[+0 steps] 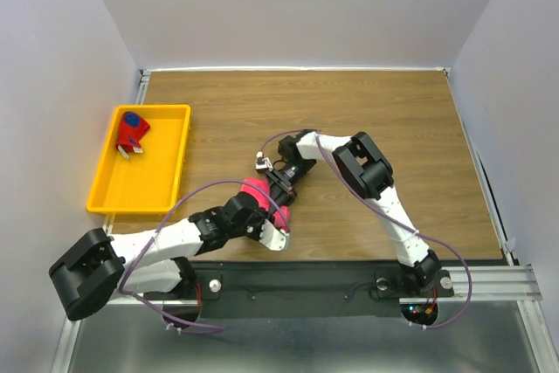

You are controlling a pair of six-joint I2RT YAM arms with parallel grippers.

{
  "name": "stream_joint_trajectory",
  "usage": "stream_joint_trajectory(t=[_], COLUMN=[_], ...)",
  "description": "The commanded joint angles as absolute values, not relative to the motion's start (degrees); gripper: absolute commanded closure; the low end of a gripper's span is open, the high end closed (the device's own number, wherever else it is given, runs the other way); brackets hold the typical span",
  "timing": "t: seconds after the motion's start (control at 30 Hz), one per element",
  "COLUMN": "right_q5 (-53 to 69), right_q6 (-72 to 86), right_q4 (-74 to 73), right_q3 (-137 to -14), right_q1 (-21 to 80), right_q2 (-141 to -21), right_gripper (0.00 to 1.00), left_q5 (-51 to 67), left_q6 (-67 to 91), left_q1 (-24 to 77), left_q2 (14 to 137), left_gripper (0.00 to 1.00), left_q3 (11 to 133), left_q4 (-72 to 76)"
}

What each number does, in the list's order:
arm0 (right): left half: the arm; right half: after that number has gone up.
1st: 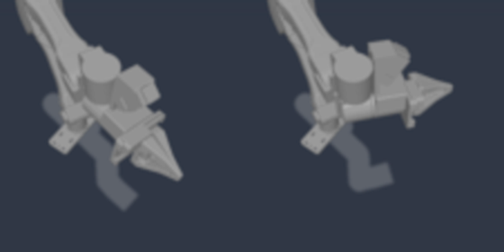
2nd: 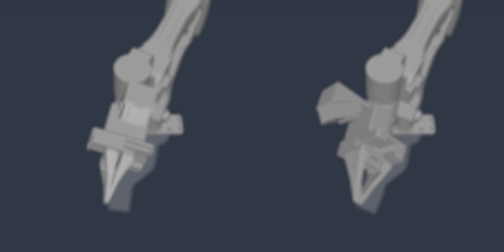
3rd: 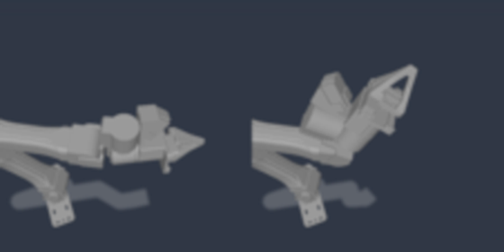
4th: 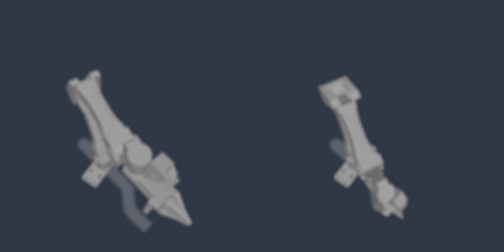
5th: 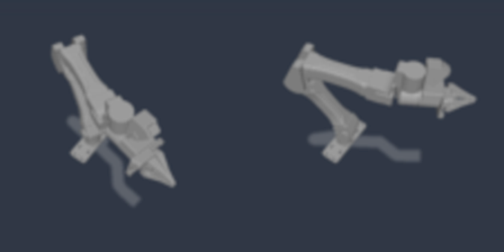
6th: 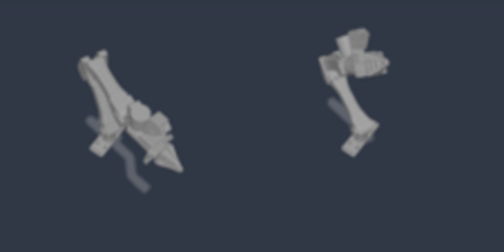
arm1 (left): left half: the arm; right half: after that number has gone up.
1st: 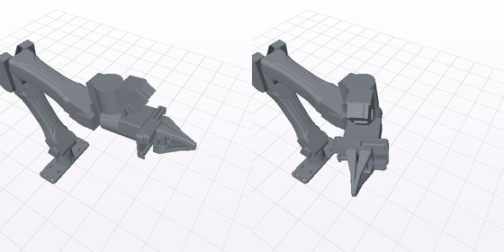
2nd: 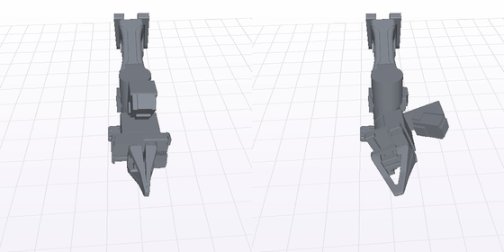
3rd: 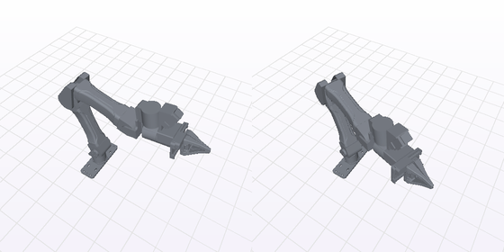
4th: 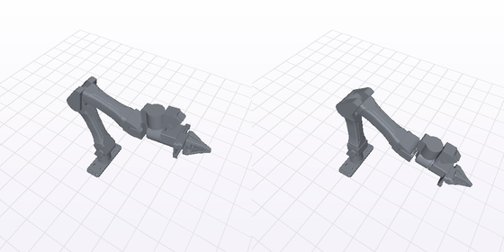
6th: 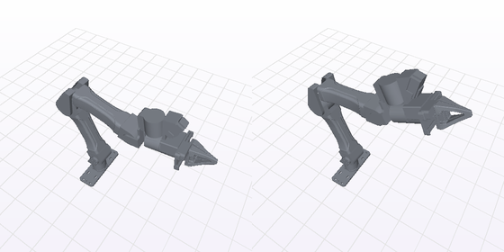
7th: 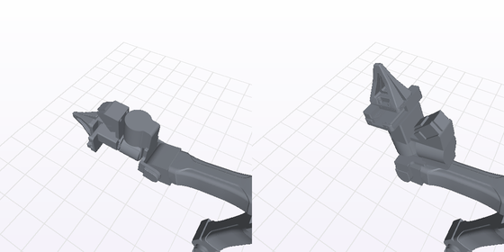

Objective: Roll the towels
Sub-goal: Roll the towel

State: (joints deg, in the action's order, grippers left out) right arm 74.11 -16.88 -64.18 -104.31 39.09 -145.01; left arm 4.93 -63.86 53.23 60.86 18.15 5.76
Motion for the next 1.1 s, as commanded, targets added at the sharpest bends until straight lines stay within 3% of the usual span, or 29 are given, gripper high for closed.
stream_joint_trajectory(t=[0.0,0.03,0.07,0.17,0.43,0.5,0.77,1.07], right_q5=[58.62,58.45,58.27,57.4,54.85,53.8,47.82,42.46], right_q6=[-19.78,-19.6,-18.99,-16.97,-14.94,-14.94,-19.41,-26.53], right_q4=[-60.38,-60.38,-60.21,-59.77,-58.19,-57.05,-50.81,-46.76], right_q3=[-103.45,-103.45,-103.53,-104.67,-106.88,-106.0,-94.15,-78.06], right_q1=[38.06,37.71,36.66,33.16,23.13,20.57,18.02,19.59], right_q2=[-144.33,-143.1,-140.48,-136.16,-126.67,-122.55,-107.25,-91.77], right_gripper=[0.44,0.38,0.17,0.1,0.05,0.0,0.0,0.0], left_q5=[8.41,9.74,12.28,16.68,26.44,30.31,38.75,47.28], left_q6=[-60.39,-59.77,-58.11,-56.7,-57.48,-58.09,-59.67,-66.43], left_q1=[53.17,53.17,53.17,53.09,47.22,44.31,37.71,28.22], left_q2=[64.42,64.95,65.73,67.23,77.06,79.96,91.74,114.33], left_gripper=[0.92,0.94,0.95,0.98,0.99,1.0,0.95,0.88], left_q3=[22.65,23.81,26.08,30.04,37.52,40.67,51.58,68.63], left_q4=[-5.68,-7.19,-9.64,-13.09,-23.98,-26.79,-36.81,-53.77])
